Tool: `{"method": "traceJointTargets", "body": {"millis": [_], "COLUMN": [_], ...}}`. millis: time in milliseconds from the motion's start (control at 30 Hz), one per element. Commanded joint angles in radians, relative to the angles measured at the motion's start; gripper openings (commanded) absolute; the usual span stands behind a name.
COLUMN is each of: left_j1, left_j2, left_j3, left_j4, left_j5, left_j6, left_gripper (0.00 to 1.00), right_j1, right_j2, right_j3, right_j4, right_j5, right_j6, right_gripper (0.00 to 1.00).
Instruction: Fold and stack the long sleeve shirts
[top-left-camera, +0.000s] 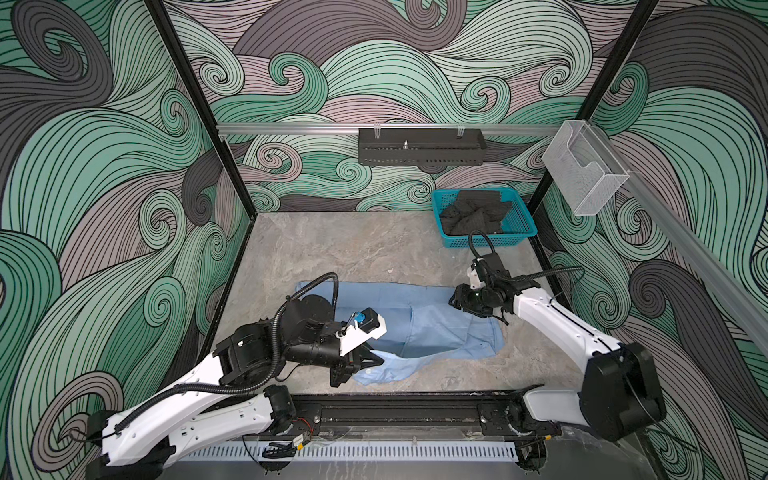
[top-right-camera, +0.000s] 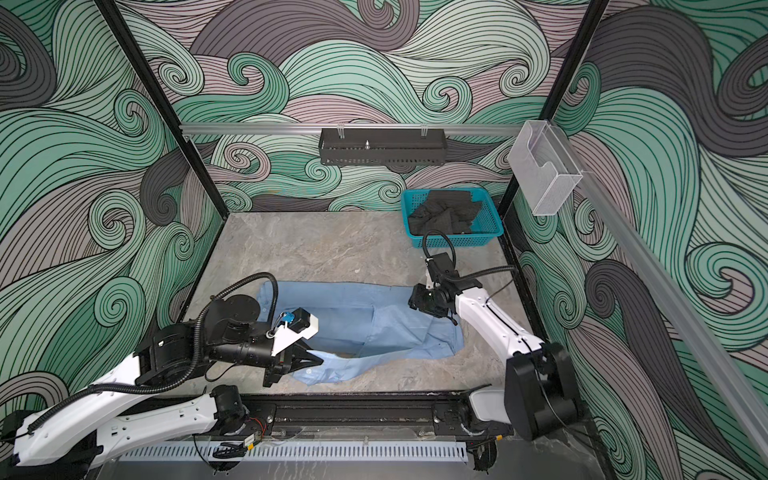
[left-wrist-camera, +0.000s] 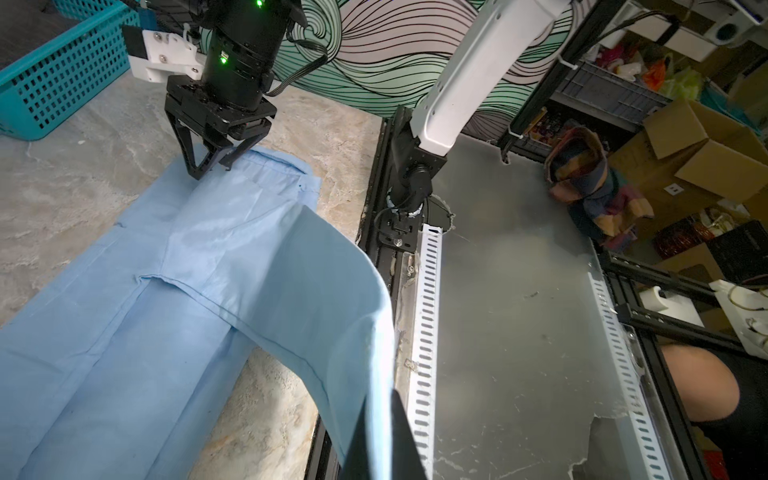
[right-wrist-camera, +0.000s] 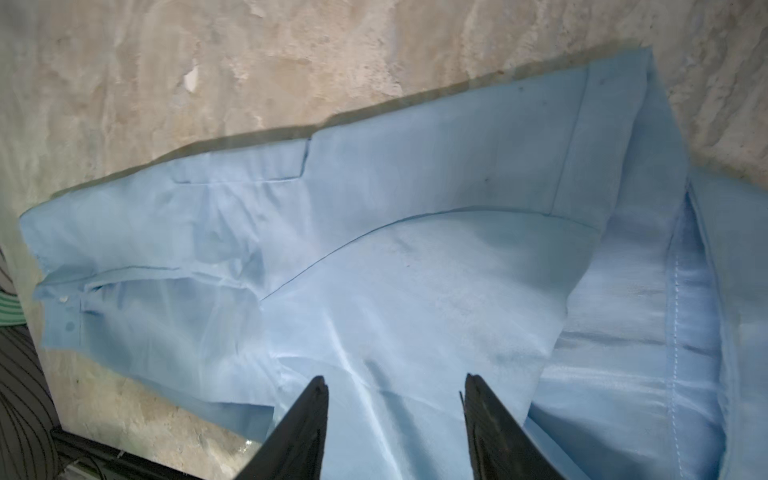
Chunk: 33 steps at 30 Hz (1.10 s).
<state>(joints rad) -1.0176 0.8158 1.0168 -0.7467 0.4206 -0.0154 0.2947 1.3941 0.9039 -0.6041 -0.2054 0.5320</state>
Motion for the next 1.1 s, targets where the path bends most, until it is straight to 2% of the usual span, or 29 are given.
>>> {"method": "traceJointTargets", "body": {"millis": [0, 100, 233, 500, 600, 800, 967, 1067], "left_j1": [-0.003, 0.020, 0.097, 0.382, 0.458, 0.612, 0.766, 0.818], "left_j2": [0.040, 0.043, 0.038, 0.134, 0.185, 0.259, 0.298, 0.337], "left_j3": [0.042, 0.060, 0.078, 0.138, 0.148, 0.147, 0.119, 0.105], "left_j4": [0.022, 0.010, 0.013, -0.077, -0.113, -0.163, -0.173, -0.155], "left_j5": [-0.132, -0.198, -0.204, -0.088, -0.074, -0.110, -0.201, -0.211], "left_j6": [-0.057, -0.052, -0.055, -0.086, -0.083, -0.105, -0.144, -0.158], "left_gripper": [0.00, 0.00, 0.00, 0.00, 0.00, 0.00, 0.00, 0.00], "right_j1": [-0.038, -0.061, -0.072, -0.104, -0.111, -0.123, -0.131, -0.134], "right_j2": [0.071, 0.143, 0.233, 0.403, 0.444, 0.429, 0.418, 0.422], "right_j3": [0.045, 0.073, 0.119, 0.194, 0.224, 0.224, 0.239, 0.246], "right_j4": [0.010, 0.010, 0.009, -0.013, -0.035, -0.055, -0.081, -0.085], "right_j5": [0.007, 0.006, 0.018, 0.070, 0.085, 0.123, 0.162, 0.173], "right_j6": [0.000, -0.004, -0.011, -0.011, -0.019, -0.034, -0.053, -0.062], "right_gripper": [0.48, 0.45, 0.41, 0.36, 0.35, 0.30, 0.26, 0.24]}}
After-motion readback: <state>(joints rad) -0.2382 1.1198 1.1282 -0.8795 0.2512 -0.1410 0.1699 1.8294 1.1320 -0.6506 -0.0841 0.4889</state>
